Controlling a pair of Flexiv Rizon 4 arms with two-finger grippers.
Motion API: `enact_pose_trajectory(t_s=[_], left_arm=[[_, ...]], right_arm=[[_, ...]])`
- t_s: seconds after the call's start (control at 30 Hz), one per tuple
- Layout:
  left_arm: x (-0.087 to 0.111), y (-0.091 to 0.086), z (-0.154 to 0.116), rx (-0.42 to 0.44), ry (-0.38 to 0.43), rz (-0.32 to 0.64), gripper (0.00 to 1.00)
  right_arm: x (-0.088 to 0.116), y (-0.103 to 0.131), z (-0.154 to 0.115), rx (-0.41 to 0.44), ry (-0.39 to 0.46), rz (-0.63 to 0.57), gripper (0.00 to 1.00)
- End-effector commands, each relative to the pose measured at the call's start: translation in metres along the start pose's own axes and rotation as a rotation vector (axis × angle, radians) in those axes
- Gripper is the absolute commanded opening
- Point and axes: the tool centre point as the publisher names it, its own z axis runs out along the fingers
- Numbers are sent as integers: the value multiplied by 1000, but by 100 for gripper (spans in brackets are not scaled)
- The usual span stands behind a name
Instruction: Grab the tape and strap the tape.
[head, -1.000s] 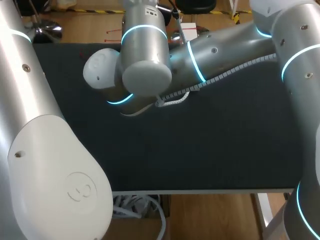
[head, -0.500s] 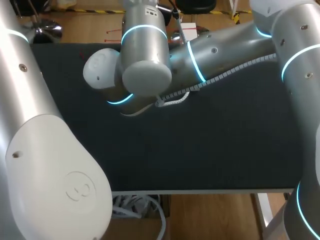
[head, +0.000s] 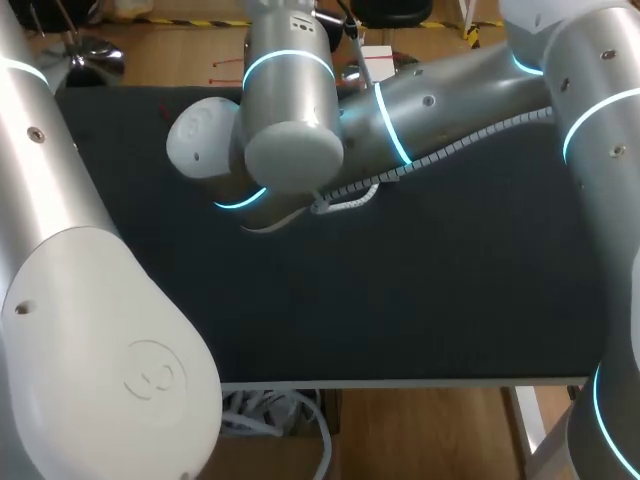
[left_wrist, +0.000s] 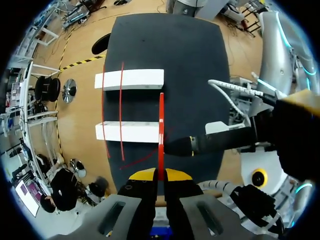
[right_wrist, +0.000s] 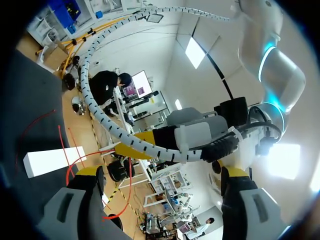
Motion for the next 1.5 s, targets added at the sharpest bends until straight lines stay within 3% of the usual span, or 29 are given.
enact_pose_trajectory(t_s=[0.03, 0.47, 0.57, 0.7, 0.97, 1.1, 1.5], left_arm=[[-5, -4, -5, -29, 20, 4, 0], [-41, -3, -13, -115, 25, -5, 0], [-50, 6, -11, -139, 36, -41, 0], [-56, 31, -7, -103, 47, -146, 0], [-40, 91, 11, -103, 99, -346, 0], [-28, 109, 18, -107, 111, -399, 0], [-3, 111, 36, -89, 151, -425, 0]], right_arm=[[-3, 1, 0, 1, 6, -2, 100], [-3, 1, 0, 1, 6, -2, 100], [-3, 1, 0, 1, 6, -2, 100], [-3, 1, 0, 1, 6, -2, 100], [-3, 1, 0, 1, 6, -2, 100], [-3, 1, 0, 1, 6, -2, 100], [-3, 1, 0, 1, 6, -2, 100]])
